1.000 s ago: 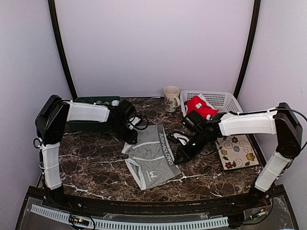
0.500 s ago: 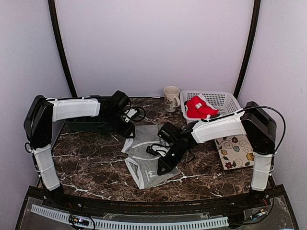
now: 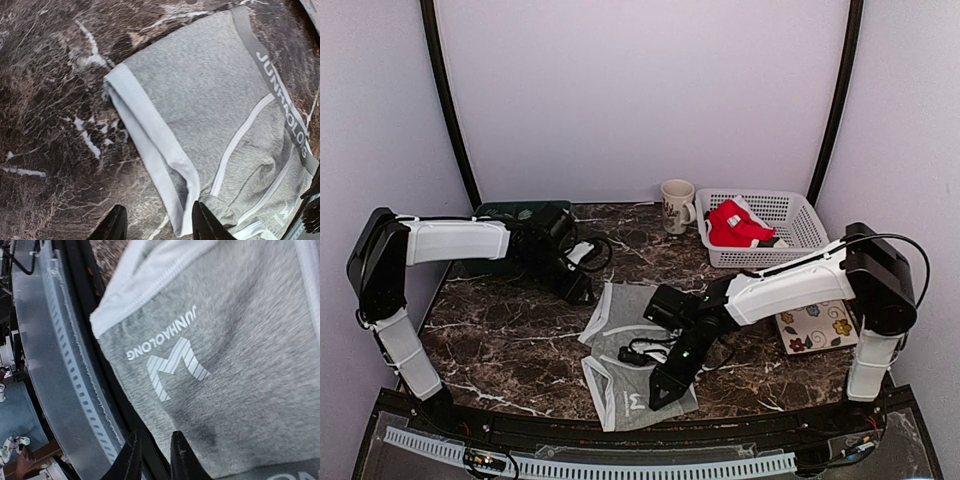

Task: Roll the underwear
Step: Move the underwear to the center of the board, then pick up the underwear from the center of the board.

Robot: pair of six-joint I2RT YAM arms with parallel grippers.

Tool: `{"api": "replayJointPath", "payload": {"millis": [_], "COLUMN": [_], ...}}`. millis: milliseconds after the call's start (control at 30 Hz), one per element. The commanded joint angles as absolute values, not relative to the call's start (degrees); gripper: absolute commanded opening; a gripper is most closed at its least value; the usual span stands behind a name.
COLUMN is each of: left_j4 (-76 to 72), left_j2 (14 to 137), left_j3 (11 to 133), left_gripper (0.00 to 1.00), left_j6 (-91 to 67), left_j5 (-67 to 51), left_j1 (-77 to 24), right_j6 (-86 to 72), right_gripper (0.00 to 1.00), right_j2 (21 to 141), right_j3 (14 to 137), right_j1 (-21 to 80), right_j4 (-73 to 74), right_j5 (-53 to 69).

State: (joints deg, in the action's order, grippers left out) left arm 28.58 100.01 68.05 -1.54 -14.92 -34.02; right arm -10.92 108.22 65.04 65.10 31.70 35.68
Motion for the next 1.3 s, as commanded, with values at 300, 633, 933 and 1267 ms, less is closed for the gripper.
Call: {"api": "replayJointPath", "payload": {"millis": [300,633,933,1267], "left_j4": [29.0,32.6,35.4,36.0], "left_j2": [106.5,116.9,123.1,125.9], "left_j3": [79.0,91.4,96.6,97.6], "left_gripper": [0.48,0.47,0.44,0.45], "left_j6": [10.0,14.3,16.3,17.1], "left_j5": [-28.2,-33.6,-32.7,-33.8], "left_j1": [-32.6,-28.6,-28.5,-28.4], "right_j6": [-0.7,6.4,8.4,10.0], "right_gripper": [0.48,0.54,0.51,0.5], "right_j2": [104.6,119.4,125.3,127.9], "right_j3": [78.6,91.9,95.7,98.1], "right_j1": [41.7,37.2,35.2,34.4], "right_j4": [34.5,39.1,40.3,40.7], "right_j5": [24.3,17.4,16.1,18.3]}}
